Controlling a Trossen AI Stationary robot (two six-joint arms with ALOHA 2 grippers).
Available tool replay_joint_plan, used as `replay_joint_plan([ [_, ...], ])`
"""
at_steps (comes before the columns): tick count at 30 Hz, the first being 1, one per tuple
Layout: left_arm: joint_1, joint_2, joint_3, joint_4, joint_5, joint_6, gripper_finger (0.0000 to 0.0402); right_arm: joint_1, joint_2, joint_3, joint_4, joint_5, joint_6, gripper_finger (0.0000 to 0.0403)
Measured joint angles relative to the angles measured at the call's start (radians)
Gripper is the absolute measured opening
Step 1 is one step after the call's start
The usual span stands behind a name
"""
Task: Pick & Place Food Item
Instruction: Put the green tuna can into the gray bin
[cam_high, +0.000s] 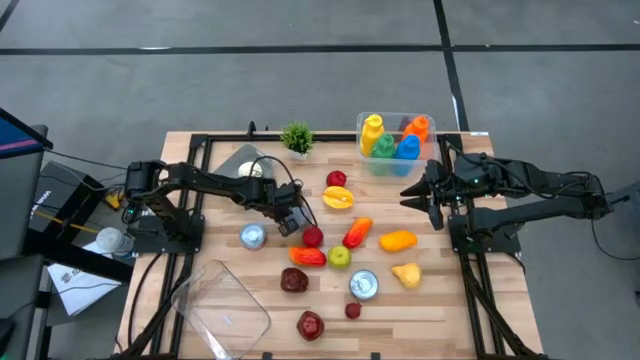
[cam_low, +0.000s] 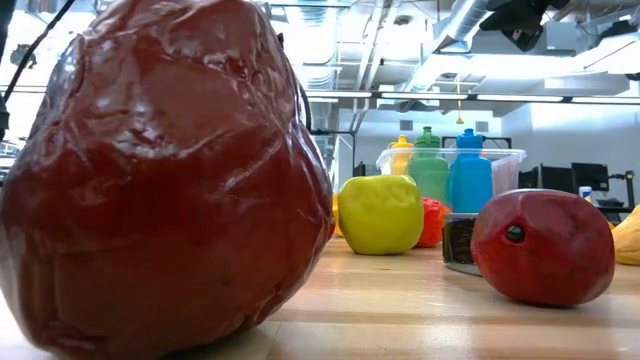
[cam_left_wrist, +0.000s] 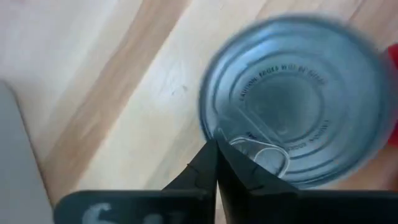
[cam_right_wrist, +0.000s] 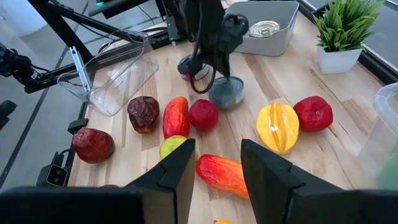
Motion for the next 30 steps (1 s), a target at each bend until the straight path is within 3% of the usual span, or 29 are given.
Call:
replay_joint_plan([
  [4, -0.012, -0.071, 0.009, 0.024, -0.002, -0.067, 0.0006, 0.0, 0.0, 0.0, -0.012, -0.001, 0.0, 0.0122],
  [8, -0.035, -0.179, 0.011, 0.109, -0.027, -0.06, 0.0041, 0.0, 0.0, 0.0, -0.031, -0.002, 0.0, 0.0122],
  [13, -0.07, -0.251, 0.013, 0.133, -0.005, 0.197, 0.0122, 0.0, 0.0, 0.0, -0.032, -0.002, -0.005, 0.0122],
  [16, -0.088, -0.221, 0.011, 0.066, 0.085, 0.336, 0.0164, -0.001, 0.0, 0.0, -0.033, -0.002, -0.009, 0.0122],
  [20, -0.099, -0.125, 0.011, 0.076, 0.094, 0.359, 0.0189, 0.0, 0.0, 0.0, -0.038, -0.002, -0.011, 0.0122],
  [30, -0.185, 0.044, 0.014, 0.122, 0.114, 0.431, 0.0177, 0.0, 0.0, 0.0, -0.05, -0.002, -0.008, 0.0122],
])
